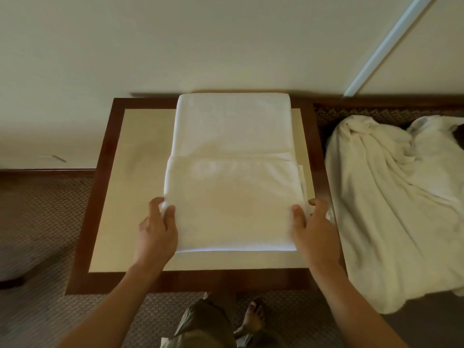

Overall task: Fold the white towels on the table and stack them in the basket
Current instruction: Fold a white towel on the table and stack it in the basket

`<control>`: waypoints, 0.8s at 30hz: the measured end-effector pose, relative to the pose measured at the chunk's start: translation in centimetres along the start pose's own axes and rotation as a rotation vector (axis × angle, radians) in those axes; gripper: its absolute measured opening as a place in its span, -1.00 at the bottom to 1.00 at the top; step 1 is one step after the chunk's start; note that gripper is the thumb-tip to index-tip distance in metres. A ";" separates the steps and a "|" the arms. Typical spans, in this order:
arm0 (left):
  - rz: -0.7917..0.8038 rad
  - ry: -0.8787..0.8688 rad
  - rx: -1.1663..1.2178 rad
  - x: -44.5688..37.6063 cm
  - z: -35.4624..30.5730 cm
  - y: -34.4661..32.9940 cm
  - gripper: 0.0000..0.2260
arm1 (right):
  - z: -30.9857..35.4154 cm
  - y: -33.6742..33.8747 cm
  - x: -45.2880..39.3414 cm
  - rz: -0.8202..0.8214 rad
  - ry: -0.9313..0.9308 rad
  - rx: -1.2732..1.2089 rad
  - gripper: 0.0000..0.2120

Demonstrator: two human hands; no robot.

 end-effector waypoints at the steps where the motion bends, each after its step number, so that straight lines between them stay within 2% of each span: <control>1: -0.022 -0.002 -0.002 0.6 0.5 0.1 -0.75 | -0.9 0.1 0.6 -0.012 -0.023 -0.012 -0.58; 6: -0.030 0.024 0.006 3.6 1.9 -0.2 -0.77 | -2.6 0.8 3.3 -0.037 -0.049 -0.071 -0.62; 9: -0.076 0.082 -0.068 5.3 1.9 0.6 -0.72 | -2.6 1.9 4.2 -0.106 -0.037 0.088 -0.54; 11: -0.192 -0.055 -0.188 5.9 -0.7 1.4 -0.68 | -0.7 2.4 4.5 -0.163 0.048 0.173 -0.49; 12: -0.214 -0.157 -0.212 6.0 -2.8 0.9 -0.69 | 1.2 1.9 4.5 -0.133 0.135 0.170 -0.48; 13: -0.181 -0.258 -0.227 5.9 -4.9 -0.2 -0.69 | 3.3 0.6 4.4 -0.060 0.246 0.170 -0.46; 15: -0.002 -0.416 -0.297 5.1 -8.1 -4.3 -0.61 | 7.4 -3.0 4.9 0.116 0.498 0.246 -0.44; 17: 0.191 -0.482 -0.449 4.0 -8.8 -8.2 -0.49 | 9.3 -6.2 5.1 0.245 0.649 0.345 -0.42; 18: 0.251 -0.484 -0.538 3.2 -8.2 -9.3 -0.44 | 9.4 -7.0 4.7 0.299 0.662 0.385 -0.41; 20: 0.269 -0.473 -0.656 1.4 -5.9 -9.1 -0.37 | 8.3 -7.1 2.6 0.341 0.636 0.450 -0.38; 22: 0.235 -0.442 -0.703 -0.2 -3.1 -7.3 -0.37 | 6.4 -5.5 -0.1 0.306 0.558 0.498 -0.38; 24: 0.224 -0.342 -0.675 -1.0 -0.4 -5.3 -0.38 | 3.8 -3.8 -2.3 0.293 0.427 0.508 -0.40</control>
Point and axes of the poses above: each hand's wrist, its own x-axis away from the middle knuckle, its own y-axis out of the back of the hand, z = x × y, the point moved 9 cm from there along -x, towards the middle knuckle, and after that the axes turned 1 degree about x, right-handed, at the moved point
